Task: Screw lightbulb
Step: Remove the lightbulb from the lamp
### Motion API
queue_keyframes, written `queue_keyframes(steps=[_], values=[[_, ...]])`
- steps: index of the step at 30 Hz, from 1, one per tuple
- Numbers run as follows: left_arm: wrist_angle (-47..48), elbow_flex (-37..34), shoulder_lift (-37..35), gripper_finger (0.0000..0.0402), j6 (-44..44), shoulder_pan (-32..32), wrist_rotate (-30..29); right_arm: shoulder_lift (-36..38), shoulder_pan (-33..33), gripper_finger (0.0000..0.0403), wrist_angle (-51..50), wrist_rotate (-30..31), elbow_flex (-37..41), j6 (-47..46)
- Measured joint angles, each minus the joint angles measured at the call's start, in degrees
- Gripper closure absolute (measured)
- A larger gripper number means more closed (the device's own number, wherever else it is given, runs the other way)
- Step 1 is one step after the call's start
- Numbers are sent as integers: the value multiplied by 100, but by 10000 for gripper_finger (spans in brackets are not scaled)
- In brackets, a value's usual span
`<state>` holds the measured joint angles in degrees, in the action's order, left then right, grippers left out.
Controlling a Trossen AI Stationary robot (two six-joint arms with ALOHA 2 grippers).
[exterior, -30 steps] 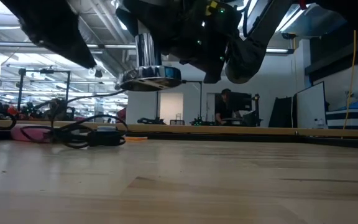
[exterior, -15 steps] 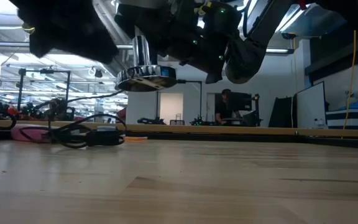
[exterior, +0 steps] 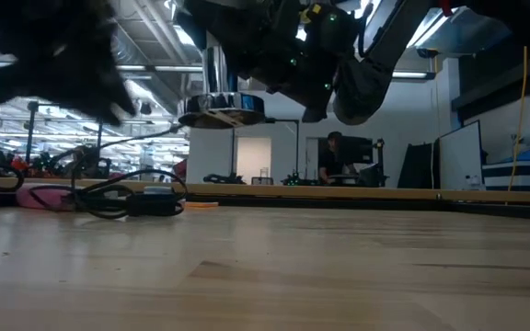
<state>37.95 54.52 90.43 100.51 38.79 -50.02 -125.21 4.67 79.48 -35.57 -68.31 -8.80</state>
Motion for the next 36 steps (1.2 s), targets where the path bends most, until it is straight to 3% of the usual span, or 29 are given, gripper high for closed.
queue_keyframes(steps=[4, 7, 9, 14, 18, 27, 32, 36], values=[[946, -207, -4, 304, 1550, 490, -535, 0, 34, 237, 85, -5, 0, 2], [851, -719, -2, 304, 2692, 902, -1135, 0, 130, 237, 67, -48, 2, -22], [383, -1102, -2, 304, 3109, 1060, -1209, 0, 245, 237, 66, -114, 2, -125], [-1776, -1893, 57, 304, 2492, 965, -1405, 0, 503, 237, 89, -328, 116, -432], [-3494, -2274, 303, 304, 1618, 553, -1945, -4, 563, 237, 183, -61, 521, -438], [-6869, -2496, 1288, 304, 1696, -353, -2177, -7, 367, 237, 446, 660, 796, -46], [-7748, -2509, 1351, 304, 1151, -525, -2007, -7, 241, 237, 447, 796, 796, 177], [-7756, -2500, 1357, 304, 219, -553, -1991, -7, 202, 237, 447, 796, 796, 179]])
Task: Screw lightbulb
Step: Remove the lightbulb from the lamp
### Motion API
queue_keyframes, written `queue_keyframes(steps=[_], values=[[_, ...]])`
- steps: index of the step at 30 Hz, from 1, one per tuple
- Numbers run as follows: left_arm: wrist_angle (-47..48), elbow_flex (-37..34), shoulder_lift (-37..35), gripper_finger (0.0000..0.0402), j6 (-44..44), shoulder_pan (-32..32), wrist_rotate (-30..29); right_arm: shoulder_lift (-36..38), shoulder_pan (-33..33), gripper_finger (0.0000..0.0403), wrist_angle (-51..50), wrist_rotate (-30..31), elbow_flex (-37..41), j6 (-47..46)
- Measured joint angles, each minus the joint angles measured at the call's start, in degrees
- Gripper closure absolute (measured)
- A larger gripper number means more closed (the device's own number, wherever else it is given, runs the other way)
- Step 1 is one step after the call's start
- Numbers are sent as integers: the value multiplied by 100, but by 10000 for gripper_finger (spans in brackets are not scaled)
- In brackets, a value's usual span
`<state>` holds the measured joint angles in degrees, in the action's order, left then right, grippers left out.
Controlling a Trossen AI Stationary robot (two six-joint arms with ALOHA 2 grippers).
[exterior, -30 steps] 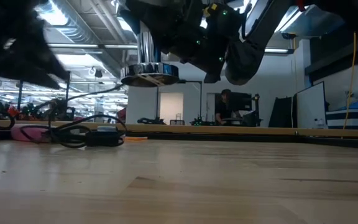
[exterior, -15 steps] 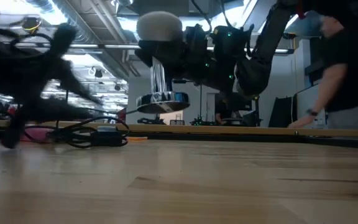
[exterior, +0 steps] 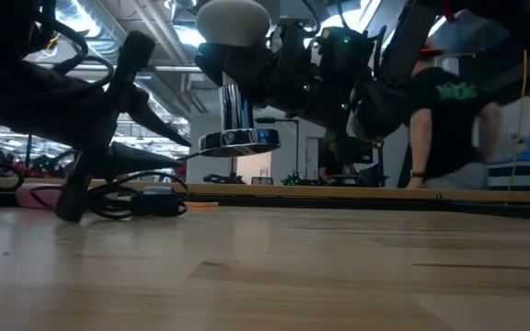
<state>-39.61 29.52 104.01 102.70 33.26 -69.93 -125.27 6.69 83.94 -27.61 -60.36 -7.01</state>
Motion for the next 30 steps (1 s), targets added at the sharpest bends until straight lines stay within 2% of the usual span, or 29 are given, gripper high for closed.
queue_keyframes(steps=[3, 8, 13, 20, 24, 30], values=[[17, 0, 2, 304, -390, 0, -9, 0, 1, 237, 0, 9, 0, 1], [30, 0, 2, 304, -336, -77, 29, 0, 1, 237, -11, 12, 0, 2], [-231, 32, 2, 304, -100, -149, 319, 0, 1, 237, -61, 134, 0, 7], [-293, 363, 4, 304, -586, -300, 904, 0, 1, 237, -57, 471, 0, 15], [-293, 422, 4, 304, -962, -483, 917, 0, -40, 237, -57, 471, 0, 0], [-276, 422, 4, 304, -989, -673, 987, 2, -177, 237, -48, 506, 0, 63]])
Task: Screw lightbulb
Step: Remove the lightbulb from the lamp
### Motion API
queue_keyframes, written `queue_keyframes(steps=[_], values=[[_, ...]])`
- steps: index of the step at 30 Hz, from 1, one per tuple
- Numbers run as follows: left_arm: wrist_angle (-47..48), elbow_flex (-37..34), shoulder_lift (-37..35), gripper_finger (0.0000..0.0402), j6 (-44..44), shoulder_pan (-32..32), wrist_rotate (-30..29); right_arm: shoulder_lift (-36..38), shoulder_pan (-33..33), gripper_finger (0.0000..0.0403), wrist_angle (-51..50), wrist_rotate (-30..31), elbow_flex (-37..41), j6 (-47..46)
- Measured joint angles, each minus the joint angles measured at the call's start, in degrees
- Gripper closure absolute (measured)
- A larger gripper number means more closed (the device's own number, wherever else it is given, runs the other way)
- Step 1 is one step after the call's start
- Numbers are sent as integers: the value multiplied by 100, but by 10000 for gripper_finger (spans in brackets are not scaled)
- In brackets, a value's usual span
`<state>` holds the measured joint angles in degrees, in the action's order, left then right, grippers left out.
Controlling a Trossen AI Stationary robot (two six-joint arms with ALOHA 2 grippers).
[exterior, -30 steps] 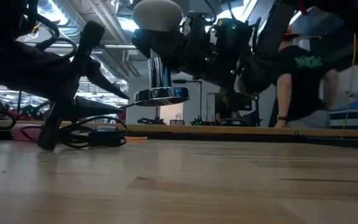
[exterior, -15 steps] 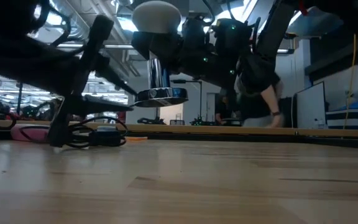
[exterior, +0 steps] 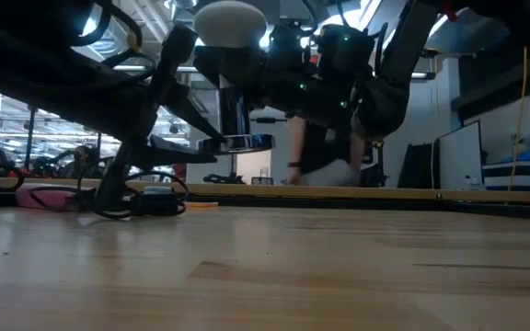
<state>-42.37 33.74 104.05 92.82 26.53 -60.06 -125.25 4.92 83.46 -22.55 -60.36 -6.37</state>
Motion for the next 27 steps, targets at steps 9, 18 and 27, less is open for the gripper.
queue_keyframes(steps=[9, 18, 27], values=[[-18, 0, 0, 304, 117, 193, -243, 4, -31, 237, 14, -164, -2, -66], [45, -8, -2, 304, 226, 428, -1163, 15, -36, 237, 33, -722, -7, -273], [388, -74, -10, 304, 695, 347, -1781, 10, -95, 238, -51, -1341, -1, -609]])
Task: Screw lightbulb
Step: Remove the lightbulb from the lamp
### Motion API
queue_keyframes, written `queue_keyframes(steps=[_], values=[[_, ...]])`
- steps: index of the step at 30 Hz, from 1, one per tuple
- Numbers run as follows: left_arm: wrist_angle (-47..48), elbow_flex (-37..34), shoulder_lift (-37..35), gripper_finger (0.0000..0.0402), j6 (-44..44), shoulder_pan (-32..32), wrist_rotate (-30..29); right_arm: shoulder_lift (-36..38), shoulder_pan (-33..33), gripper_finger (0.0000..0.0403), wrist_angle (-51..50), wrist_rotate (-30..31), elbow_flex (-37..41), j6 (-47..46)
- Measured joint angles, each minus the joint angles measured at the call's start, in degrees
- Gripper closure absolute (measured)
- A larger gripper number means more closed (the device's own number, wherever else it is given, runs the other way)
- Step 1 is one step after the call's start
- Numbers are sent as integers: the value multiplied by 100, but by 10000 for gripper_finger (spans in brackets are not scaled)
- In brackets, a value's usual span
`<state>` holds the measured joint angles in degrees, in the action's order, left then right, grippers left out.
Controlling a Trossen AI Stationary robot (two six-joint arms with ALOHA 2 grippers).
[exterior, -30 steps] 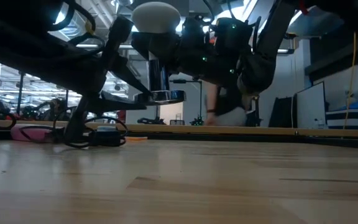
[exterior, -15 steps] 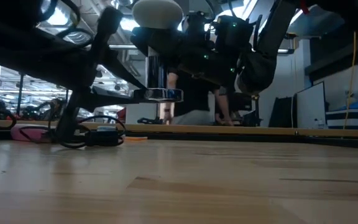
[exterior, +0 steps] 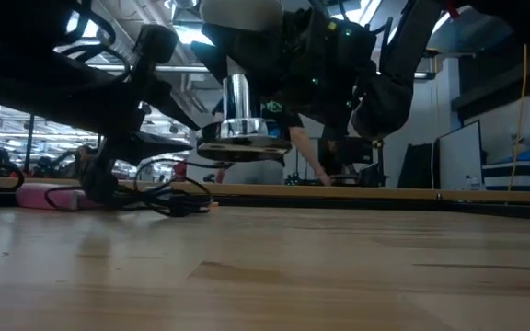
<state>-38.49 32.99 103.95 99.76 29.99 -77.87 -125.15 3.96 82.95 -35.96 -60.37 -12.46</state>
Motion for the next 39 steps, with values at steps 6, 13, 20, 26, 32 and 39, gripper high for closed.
queue_keyframes(steps=[6, 13, 20, 26, 32, 39], values=[[30, 4, -1, 304, -108, -390, 29, -3, -198, 238, 23, 36, 1, 69], [66, 0, -286, 304, -547, -318, 65, -3, -156, 238, 62, 238, 1, 106], [22, 5, -1154, 304, -2061, 318, 224, -5, -52, 238, 52, 480, 1, 242], [32, 12, -1446, 304, -2014, 589, 1496, -5, -58, 238, 66, 1087, 1, 419], [132, 22, -1060, 304, -721, 586, 2254, -5, -58, 237, 91, 1149, -120, 437], [196, 22, -653, 304, 188, 604, 2223, -5, -58, 237, 94, 1134, -313, 440]])
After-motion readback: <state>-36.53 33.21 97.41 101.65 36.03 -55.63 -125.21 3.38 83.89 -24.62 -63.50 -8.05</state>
